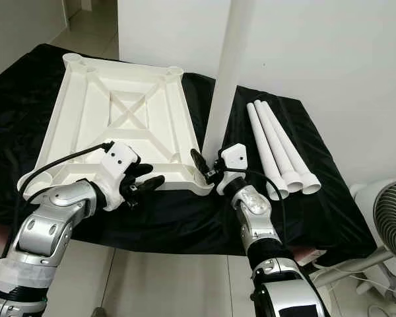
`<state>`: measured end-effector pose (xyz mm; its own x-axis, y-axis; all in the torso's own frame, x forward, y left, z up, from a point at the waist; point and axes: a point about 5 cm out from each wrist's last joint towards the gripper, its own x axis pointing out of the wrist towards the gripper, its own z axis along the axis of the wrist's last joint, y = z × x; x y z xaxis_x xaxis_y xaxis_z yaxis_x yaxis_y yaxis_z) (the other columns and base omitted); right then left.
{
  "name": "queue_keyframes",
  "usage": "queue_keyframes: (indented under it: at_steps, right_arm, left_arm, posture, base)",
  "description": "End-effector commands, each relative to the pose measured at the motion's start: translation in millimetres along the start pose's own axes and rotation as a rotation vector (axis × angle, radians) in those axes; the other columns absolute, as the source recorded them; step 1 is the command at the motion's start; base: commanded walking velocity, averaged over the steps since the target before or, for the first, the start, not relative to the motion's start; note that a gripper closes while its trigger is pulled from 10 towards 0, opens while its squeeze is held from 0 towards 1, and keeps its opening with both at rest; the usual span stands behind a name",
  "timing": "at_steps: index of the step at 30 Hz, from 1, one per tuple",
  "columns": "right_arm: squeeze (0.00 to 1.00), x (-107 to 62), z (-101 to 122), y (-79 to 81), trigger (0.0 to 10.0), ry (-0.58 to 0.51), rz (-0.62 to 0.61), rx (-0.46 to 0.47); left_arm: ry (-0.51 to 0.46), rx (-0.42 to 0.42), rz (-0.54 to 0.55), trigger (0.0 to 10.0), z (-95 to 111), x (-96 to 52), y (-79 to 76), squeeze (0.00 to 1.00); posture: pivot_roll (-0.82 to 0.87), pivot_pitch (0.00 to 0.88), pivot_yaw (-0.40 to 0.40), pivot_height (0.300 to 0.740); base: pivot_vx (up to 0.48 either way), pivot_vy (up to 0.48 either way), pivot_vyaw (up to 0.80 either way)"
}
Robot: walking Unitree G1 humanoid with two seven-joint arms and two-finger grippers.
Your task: Building children table
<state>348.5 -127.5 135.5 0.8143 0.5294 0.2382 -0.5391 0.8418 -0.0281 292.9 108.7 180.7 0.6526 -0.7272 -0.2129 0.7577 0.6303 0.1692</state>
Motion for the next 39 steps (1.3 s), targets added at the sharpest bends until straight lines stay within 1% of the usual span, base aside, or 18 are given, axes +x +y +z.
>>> queue_keyframes:
  at_steps: [1, 14, 15, 16, 17, 18, 21, 22, 23, 25, 28, 31, 32, 34, 36, 37, 38, 39]
  right_arm:
    - [0.00, -14.8, -34.0, 8.7, 10.0, 0.162, 0.007, 0.126]
    - [0.00, -15.6, -39.6, 5.1, 10.0, 0.197, -0.041, 0.154]
    - [0.00, -16.3, -40.8, 3.0, 10.0, 0.207, -0.066, 0.167]
    - [0.00, -18.5, -43.0, -0.6, 10.0, 0.212, -0.122, 0.193]
    - [0.00, -18.5, -43.0, -0.6, 10.0, 0.212, -0.122, 0.193]
    - [0.00, -20.2, -44.7, -3.0, 10.0, 0.215, -0.160, 0.213]
    - [0.00, -26.8, -51.7, -5.1, 10.0, 0.215, -0.244, 0.303]
    - [0.00, -26.8, -51.7, -5.1, 10.0, 0.215, -0.244, 0.303]
    - [0.00, -28.3, -53.9, -3.8, 10.0, 0.211, -0.258, 0.335]
    - [0.00, -30.4, -57.0, 1.8, 10.0, 0.201, -0.255, 0.363]
    - [0.00, -30.4, -57.4, 5.3, 10.0, 0.195, -0.248, 0.348]
    - [0.00, -27.3, -49.8, 13.6, 10.0, 0.150, -0.169, 0.199]
    - [0.00, -26.7, -48.9, 17.6, 10.0, 0.144, -0.135, 0.173]
    - [0.00, -26.5, -48.9, 19.9, 10.0, 0.143, -0.116, 0.164]
    - [0.00, -29.0, -49.4, 25.4, 10.0, 0.148, -0.061, 0.083]
    - [0.00, -29.0, -49.4, 25.4, 10.0, 0.148, -0.061, 0.083]
    - [0.00, -30.3, -50.0, 27.0, 10.0, 0.152, -0.044, 0.054]
    - [0.00, -30.3, -50.0, 27.0, 10.0, 0.152, -0.044, 0.054]
  left_arm:
    - [-0.009, 0.005, 0.011, 10.0, 3.9, 1.9, -3.8, 0.00]
    - [-0.010, 0.001, 0.011, 10.0, 4.5, 2.5, -4.2, 0.00]
    - [-0.011, 0.001, 0.011, 10.0, 4.7, 2.6, -4.4, 0.00]
    - [-0.011, 0.001, 0.010, 10.0, 4.8, 2.5, -4.8, 0.00]
    - [-0.011, 0.001, 0.010, 10.0, 4.8, 2.5, -4.8, 0.00]
    - [-0.011, 0.001, 0.010, 10.0, 4.9, 2.3, -5.1, 0.00]
    - [-0.013, 0.000, 0.011, 10.0, 5.2, 2.2, -5.7, 0.00]
    - [-0.013, 0.000, 0.011, 10.0, 5.2, 2.2, -5.7, 0.00]
    - [-0.013, -0.001, 0.013, 10.0, 5.1, 2.1, -5.7, 0.00]
    - [-0.014, -0.002, 0.015, 10.0, 5.0, 1.8, -6.0, 0.00]
    - [-0.014, -0.003, 0.015, 10.0, 4.8, 1.8, -6.2, 0.00]
    - [-0.013, -0.004, 0.016, 10.0, 4.9, 1.8, -5.9, 0.00]
    - [-0.013, -0.003, 0.015, 10.0, 5.0, 1.8, -5.8, 0.00]
    - [-0.013, -0.003, 0.015, 10.0, 5.0, 1.7, -5.7, 0.00]
    - [-0.013, -0.002, 0.017, 10.0, 5.3, 1.4, -5.1, 0.00]
    - [-0.013, -0.002, 0.017, 10.0, 5.3, 1.4, -5.1, 0.00]
    - [-0.012, -0.002, 0.018, 10.0, 5.4, 1.3, -4.7, 0.00]
    - [-0.012, -0.002, 0.018, 10.0, 5.4, 1.3, -4.7, 0.00]
  posture:
    - [0.20, 0.065, -0.155, 0.740]
    - [0.20, 0.059, -0.159, 0.740]
    - [0.20, 0.058, -0.163, 0.740]
    - [0.20, 0.057, -0.165, 0.740]
    - [0.20, 0.057, -0.165, 0.740]
    - [0.20, 0.057, -0.165, 0.740]
    - [0.20, 0.058, -0.169, 0.740]
    - [0.20, 0.058, -0.169, 0.740]
    - [0.21, 0.056, -0.170, 0.740]
    - [0.20, 0.054, -0.170, 0.740]
    - [0.20, 0.052, -0.169, 0.740]
    - [0.20, 0.050, -0.168, 0.740]
    - [0.20, 0.045, -0.168, 0.740]
    - [0.20, 0.045, -0.168, 0.740]
    - [0.20, 0.043, -0.167, 0.740]
    - [0.20, 0.043, -0.167, 0.740]
    - [0.20, 0.043, -0.167, 0.740]
    - [0.20, 0.043, -0.167, 0.740]
  base:
    - [0.000, 0.000, 0.00]
    - [0.000, 0.000, 0.00]
    - [0.000, 0.000, 0.00]
    - [0.000, 0.000, 0.00]
    - [0.000, 0.000, 0.00]
    - [0.000, 0.000, 0.00]
    - [0.000, 0.000, 0.00]
    - [0.000, 0.000, 0.00]
    - [0.000, 0.000, 0.00]
    - [0.000, 0.000, 0.00]
    - [0.000, 0.000, 0.00]
    - [0.000, 0.000, 0.00]
    - [0.000, 0.000, 0.00]
    - [0.000, 0.000, 0.00]
    - [0.000, 0.000, 0.00]
    - [0.000, 0.000, 0.00]
    - [0.000, 0.000, 0.00]
    - [0.000, 0.000, 0.00]
